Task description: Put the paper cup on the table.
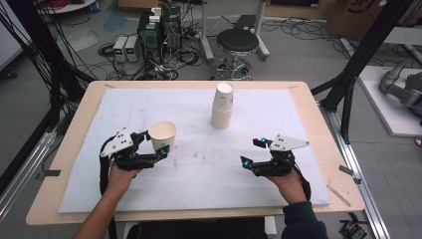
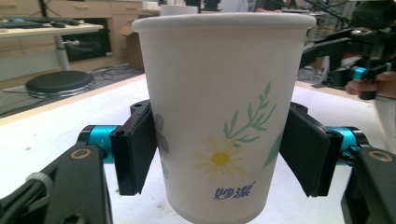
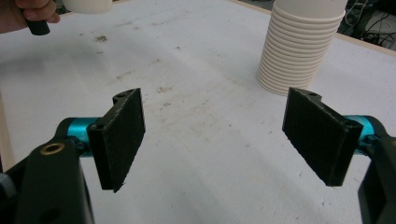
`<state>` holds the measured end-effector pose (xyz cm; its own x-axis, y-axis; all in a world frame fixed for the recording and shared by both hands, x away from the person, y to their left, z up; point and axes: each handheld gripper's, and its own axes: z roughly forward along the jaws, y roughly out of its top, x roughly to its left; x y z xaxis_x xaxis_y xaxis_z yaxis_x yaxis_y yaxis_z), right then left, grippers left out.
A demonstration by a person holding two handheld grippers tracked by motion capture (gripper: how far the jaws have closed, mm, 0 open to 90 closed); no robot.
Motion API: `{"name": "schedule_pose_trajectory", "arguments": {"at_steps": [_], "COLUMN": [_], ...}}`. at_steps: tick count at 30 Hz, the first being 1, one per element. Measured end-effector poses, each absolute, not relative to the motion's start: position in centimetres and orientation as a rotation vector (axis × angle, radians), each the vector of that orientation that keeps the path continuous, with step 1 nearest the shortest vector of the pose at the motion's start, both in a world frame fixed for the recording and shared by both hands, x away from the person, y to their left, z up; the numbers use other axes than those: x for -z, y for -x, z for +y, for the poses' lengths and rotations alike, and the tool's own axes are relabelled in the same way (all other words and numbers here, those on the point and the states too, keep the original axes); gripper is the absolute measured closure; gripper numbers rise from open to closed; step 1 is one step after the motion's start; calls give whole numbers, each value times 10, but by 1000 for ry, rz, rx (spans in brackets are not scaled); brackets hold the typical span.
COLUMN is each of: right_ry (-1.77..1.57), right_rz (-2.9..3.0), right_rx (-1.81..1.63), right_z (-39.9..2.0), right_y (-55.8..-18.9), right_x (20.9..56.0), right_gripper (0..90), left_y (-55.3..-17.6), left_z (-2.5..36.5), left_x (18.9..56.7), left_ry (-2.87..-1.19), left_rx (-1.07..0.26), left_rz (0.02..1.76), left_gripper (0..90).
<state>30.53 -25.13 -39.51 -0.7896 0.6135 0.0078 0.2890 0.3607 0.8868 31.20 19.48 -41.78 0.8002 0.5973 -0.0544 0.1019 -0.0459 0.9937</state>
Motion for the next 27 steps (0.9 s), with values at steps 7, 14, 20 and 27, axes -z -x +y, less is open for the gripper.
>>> {"name": "schedule_pose_trajectory", "arguments": {"at_steps": [7, 14, 20, 27], "right_ry": [-793, -800, -800, -787], "right_rz": [2305, 2302, 2315, 2319], "right_rx": [-1400, -1401, -1393, -1391], "right_z": [-251, -252, -252, -252], "right_y": [-306, -307, -307, -307], "right_x": [396, 397, 398, 399], "right_gripper": [215, 214, 215, 215], "left_y": [-319, -331, -337, -339], "left_z": [196, 183, 168, 162], "left_x": [430, 446, 456, 459], "left_ry": [-1582, -1664, -1794, -1876], "left_rx": [-459, -421, -426, -428], "left_rz": [627, 661, 693, 728], "left_gripper": [313, 316, 322, 328]}}
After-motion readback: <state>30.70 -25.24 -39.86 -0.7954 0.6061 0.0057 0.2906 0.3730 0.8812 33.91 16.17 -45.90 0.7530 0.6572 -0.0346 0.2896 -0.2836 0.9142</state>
